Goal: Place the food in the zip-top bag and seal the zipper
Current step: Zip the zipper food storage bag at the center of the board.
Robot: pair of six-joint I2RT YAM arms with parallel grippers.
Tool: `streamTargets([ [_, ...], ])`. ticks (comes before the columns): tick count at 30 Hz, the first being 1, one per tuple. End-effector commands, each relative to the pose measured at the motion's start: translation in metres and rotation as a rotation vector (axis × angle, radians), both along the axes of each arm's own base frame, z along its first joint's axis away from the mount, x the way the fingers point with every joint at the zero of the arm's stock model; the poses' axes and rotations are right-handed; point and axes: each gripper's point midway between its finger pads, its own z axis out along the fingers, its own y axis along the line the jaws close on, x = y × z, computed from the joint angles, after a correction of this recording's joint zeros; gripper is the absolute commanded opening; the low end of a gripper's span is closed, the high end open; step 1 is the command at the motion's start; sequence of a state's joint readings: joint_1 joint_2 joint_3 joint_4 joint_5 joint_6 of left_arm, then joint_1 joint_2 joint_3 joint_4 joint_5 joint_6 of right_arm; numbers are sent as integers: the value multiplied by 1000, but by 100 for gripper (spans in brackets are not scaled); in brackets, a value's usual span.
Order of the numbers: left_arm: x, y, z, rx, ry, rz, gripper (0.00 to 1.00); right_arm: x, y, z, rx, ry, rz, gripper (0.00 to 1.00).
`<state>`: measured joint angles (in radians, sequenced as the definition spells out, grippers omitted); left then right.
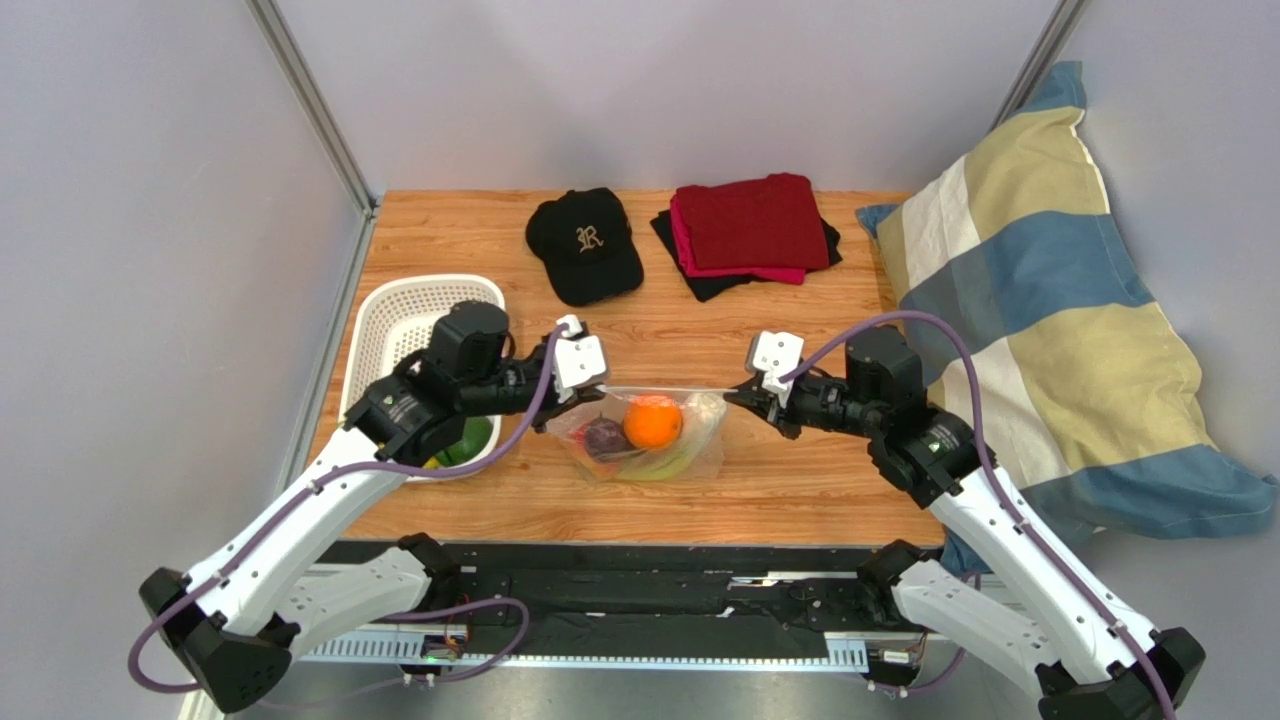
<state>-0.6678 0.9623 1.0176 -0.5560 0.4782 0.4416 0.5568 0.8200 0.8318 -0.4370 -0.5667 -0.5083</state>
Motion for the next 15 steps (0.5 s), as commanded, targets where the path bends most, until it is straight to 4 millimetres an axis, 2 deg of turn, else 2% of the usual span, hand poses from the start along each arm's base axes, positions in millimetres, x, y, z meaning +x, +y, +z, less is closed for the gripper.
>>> streamTargets([
  [1, 8, 50, -14, 114, -21, 142, 0, 8, -21, 3, -31, -19, -115, 0],
  [3, 16, 66, -11, 133, -46, 193, 0, 13, -27, 2, -43, -29, -142, 0],
  [7, 19, 91, -11, 171, -49, 252, 0, 19, -35, 6, -46, -35, -177, 0],
  [11, 13, 101, -7, 182, -69, 273, 0, 19, -38, 8, -42, -21, -195, 0],
  [15, 7, 110, -12, 203, -73, 290, 0, 18, -41, 13, -35, -27, -208, 0],
])
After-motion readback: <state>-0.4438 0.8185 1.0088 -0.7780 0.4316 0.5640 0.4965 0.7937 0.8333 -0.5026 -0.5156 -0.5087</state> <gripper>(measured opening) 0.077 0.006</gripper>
